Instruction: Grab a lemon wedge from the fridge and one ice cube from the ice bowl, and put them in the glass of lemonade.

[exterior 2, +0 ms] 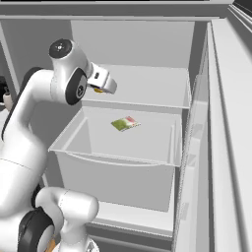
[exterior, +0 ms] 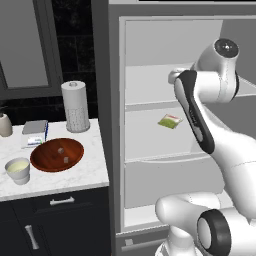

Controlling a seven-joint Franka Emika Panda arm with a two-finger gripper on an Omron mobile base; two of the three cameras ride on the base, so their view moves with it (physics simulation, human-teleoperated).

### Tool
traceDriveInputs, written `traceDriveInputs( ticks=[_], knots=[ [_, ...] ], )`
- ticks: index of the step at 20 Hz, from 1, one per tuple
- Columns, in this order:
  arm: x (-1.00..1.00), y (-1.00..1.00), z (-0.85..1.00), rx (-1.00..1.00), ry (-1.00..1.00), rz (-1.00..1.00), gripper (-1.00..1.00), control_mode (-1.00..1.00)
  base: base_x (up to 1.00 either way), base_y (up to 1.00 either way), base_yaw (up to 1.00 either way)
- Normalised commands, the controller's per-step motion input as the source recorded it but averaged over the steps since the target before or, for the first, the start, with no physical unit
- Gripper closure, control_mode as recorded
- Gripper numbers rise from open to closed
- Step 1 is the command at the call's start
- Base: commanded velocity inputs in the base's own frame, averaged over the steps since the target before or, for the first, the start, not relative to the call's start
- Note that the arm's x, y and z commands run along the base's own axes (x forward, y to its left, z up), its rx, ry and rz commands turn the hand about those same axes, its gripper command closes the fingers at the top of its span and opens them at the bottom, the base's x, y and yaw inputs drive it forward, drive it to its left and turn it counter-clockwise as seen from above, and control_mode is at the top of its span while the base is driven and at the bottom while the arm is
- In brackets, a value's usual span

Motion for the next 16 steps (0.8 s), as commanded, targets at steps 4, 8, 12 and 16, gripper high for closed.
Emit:
traceDriveInputs(
  ticks=[4, 8, 12, 16],
  knots=[
    [0.61, 0.00, -0.01, 0.00, 0.06, 0.00, -1.00, -1.00, 0.00, 0.00, 0.00],
    [0.54, -0.01, -0.11, 0.00, 0.05, 0.00, -1.00, -1.00, 0.00, 0.00, 0.00],
    [0.30, -0.01, -0.26, 0.00, 0.08, 0.00, -1.00, -1.00, 0.00, 0.00, 0.00],
    [-0.02, -0.03, -0.25, 0.00, 0.11, 0.00, -1.00, -1.00, 0.00, 0.00, 0.00]
  ],
)
